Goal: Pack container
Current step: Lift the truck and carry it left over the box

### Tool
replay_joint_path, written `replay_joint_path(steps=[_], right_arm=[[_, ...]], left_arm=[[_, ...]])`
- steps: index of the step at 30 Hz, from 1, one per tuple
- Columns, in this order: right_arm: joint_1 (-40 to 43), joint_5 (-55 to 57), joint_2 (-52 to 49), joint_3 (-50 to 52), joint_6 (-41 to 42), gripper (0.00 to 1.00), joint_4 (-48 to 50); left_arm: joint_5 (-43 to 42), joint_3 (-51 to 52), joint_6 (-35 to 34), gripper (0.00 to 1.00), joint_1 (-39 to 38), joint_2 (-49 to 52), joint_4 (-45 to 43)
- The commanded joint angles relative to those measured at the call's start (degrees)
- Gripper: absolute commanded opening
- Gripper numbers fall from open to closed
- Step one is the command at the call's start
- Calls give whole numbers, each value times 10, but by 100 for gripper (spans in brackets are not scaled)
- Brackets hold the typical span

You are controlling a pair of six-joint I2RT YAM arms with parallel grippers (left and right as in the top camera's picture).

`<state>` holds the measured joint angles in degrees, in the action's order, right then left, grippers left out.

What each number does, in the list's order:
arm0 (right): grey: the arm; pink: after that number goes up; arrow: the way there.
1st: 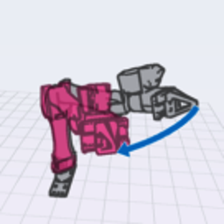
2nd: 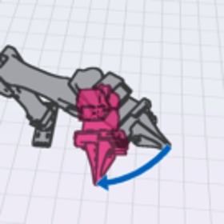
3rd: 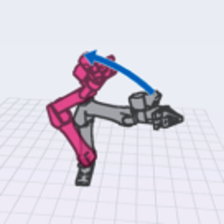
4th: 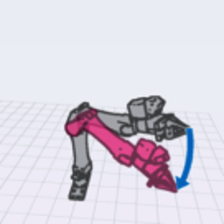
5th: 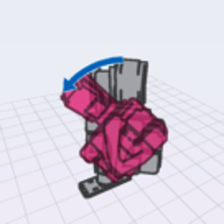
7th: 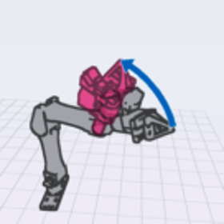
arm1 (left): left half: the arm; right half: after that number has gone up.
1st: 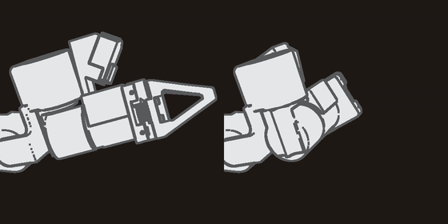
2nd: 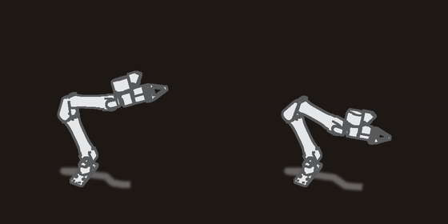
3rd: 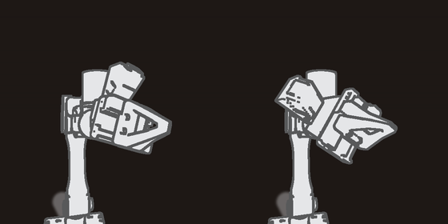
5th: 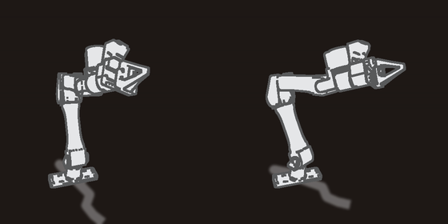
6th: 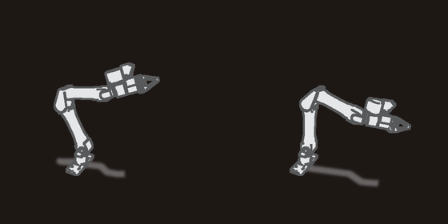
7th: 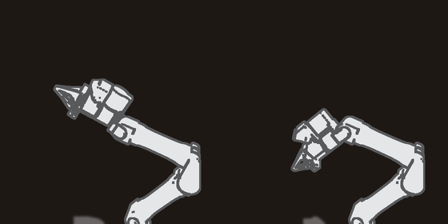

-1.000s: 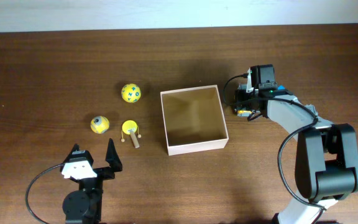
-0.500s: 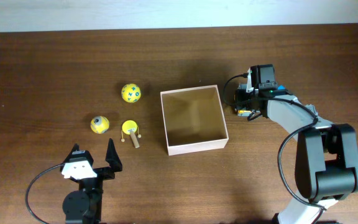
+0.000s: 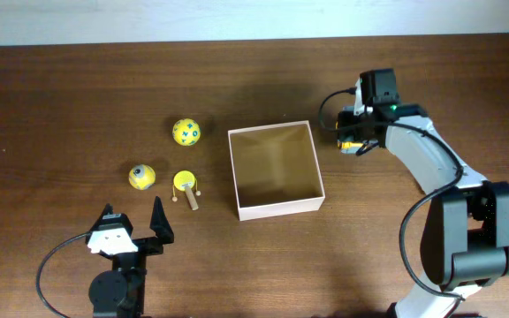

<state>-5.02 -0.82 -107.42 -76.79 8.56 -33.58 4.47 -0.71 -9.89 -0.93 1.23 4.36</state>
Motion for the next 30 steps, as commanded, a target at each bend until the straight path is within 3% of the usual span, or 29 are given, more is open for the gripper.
replay_joint_path(steps=[1, 13, 23, 30], right_arm=[[2, 11, 27, -54, -2, 56, -33], [-38, 4, 62, -172, -21, 56, -158], [-170, 2, 72, -178, -20, 56, -170], [-245, 12, 64, -175, 23, 56, -170]], left_arm=[[-6, 2, 9, 99, 3, -2, 2], [-6, 2, 9, 99, 3, -2, 2], [-6, 2, 9, 99, 3, -2, 2], [-6, 2, 9, 99, 3, -2, 2]])
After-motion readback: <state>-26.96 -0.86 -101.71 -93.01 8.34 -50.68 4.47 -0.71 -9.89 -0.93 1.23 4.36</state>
